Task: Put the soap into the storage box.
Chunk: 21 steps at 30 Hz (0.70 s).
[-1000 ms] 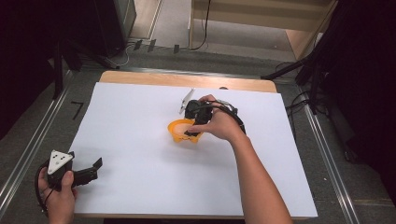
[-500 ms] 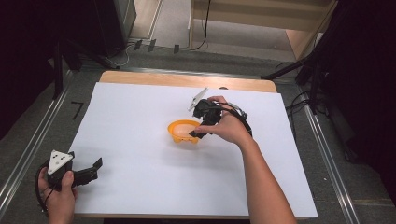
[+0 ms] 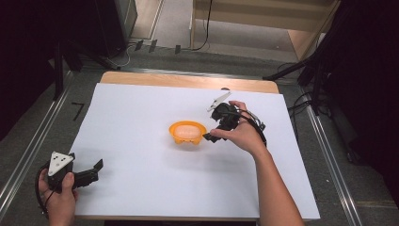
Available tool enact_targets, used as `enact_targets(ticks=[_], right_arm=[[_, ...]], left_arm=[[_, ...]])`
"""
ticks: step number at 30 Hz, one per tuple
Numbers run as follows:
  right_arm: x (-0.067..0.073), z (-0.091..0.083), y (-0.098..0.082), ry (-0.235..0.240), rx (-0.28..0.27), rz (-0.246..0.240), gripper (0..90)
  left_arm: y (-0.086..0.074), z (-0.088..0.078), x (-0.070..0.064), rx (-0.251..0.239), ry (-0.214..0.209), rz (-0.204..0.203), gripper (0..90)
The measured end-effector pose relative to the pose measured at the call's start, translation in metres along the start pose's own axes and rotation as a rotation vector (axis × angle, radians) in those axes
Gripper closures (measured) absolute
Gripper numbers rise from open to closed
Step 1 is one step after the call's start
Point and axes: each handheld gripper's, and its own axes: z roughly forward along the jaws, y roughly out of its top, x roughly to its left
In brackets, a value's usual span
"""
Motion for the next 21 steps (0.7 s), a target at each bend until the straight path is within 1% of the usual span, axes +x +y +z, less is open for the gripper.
enact_targets(ticks=[1, 2, 4, 6, 11, 13, 15, 17, 21], right_arm=[[-0.001, -0.001, -0.003, 0.001, -0.006, 0.000, 0.0], [-0.001, -0.003, -0.007, -0.005, -0.006, 0.013, 0.0], [-0.002, -0.004, -0.011, -0.023, -0.012, 0.019, 0.0], [-0.001, -0.007, -0.017, -0.031, -0.022, 0.040, 0.0], [0.002, -0.013, -0.030, -0.051, -0.043, 0.054, 0.0], [0.002, -0.014, -0.036, -0.050, -0.050, 0.063, 0.0], [0.003, -0.016, -0.042, -0.060, -0.047, 0.077, 0.0], [0.002, -0.017, -0.049, -0.056, -0.055, 0.093, 0.0], [0.003, -0.021, -0.060, -0.070, -0.066, 0.109, 0.0]], left_arm=[[0.000, 0.000, 0.000, 0.000, 0.000, 0.000, 0.0], [0.000, 0.000, 0.000, 0.000, 0.001, 0.001, 0.0], [0.000, 0.000, 0.000, 0.001, 0.001, 0.001, 0.0], [0.000, 0.000, 0.000, 0.001, 0.001, 0.002, 0.0], [0.000, 0.000, -0.001, -0.001, 0.002, 0.006, 0.0], [0.000, 0.000, 0.000, -0.002, 0.002, 0.005, 0.0], [0.000, 0.000, 0.000, -0.002, 0.002, 0.005, 0.0], [0.000, 0.000, 0.000, -0.002, 0.001, 0.005, 0.0], [0.000, 0.000, 0.000, -0.002, 0.000, 0.006, 0.0]])
